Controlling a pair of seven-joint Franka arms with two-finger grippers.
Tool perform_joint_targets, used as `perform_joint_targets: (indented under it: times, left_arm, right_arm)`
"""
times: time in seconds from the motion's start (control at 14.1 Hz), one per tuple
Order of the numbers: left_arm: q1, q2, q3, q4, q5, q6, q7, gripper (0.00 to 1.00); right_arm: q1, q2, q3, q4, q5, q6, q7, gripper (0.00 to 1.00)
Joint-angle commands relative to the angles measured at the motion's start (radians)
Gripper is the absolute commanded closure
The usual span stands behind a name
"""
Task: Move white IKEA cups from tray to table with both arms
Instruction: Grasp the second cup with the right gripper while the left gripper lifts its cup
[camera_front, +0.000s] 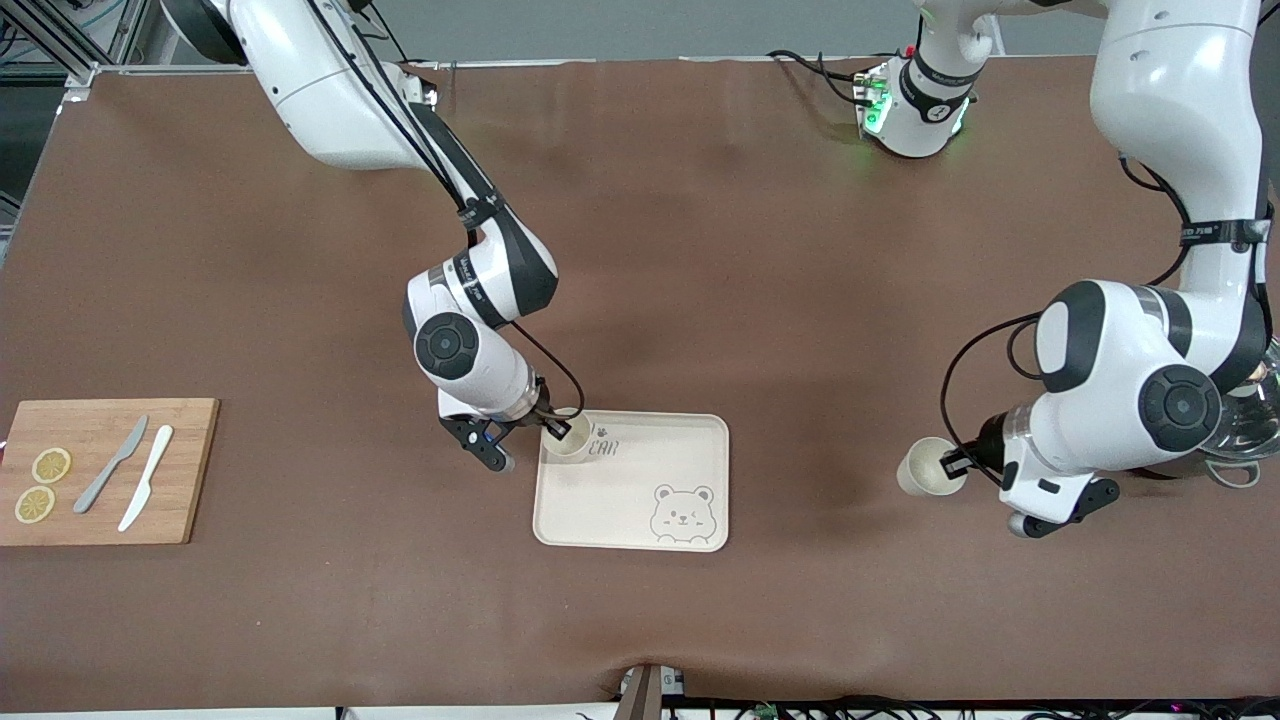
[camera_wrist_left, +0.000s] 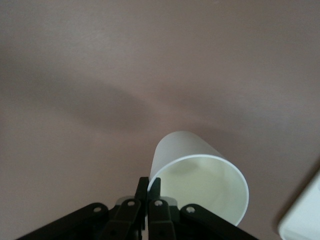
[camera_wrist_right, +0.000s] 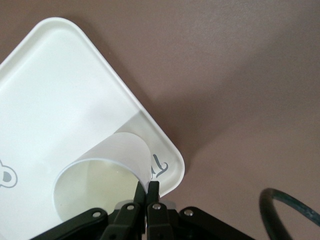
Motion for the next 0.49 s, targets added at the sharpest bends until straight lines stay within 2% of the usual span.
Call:
perform_joint_targets:
  times: [0.0, 0.21, 0.42]
  left_arm:
    - [0.029, -0.018, -0.005, -0.131, -0.004, 0.111, 0.023, 1.00]
    - [0.042, -0.016, -0.004, -0.220, 0.014, 0.201, 0.023, 1.00]
    - [0.069, -0.018, -0.007, -0.259, 0.051, 0.241, 0.035, 1.00]
  right_arm:
    - [0.001, 0.008, -0.007, 0.050, 0.013, -0.007, 0.003, 1.00]
    - [-0.029, -0.021, -0.012, 0.081, 0.003, -0.062, -0.028, 1.00]
    - [-0.107, -0.087, -0.012, 0.081, 0.007, -0.194, -0.227, 1.00]
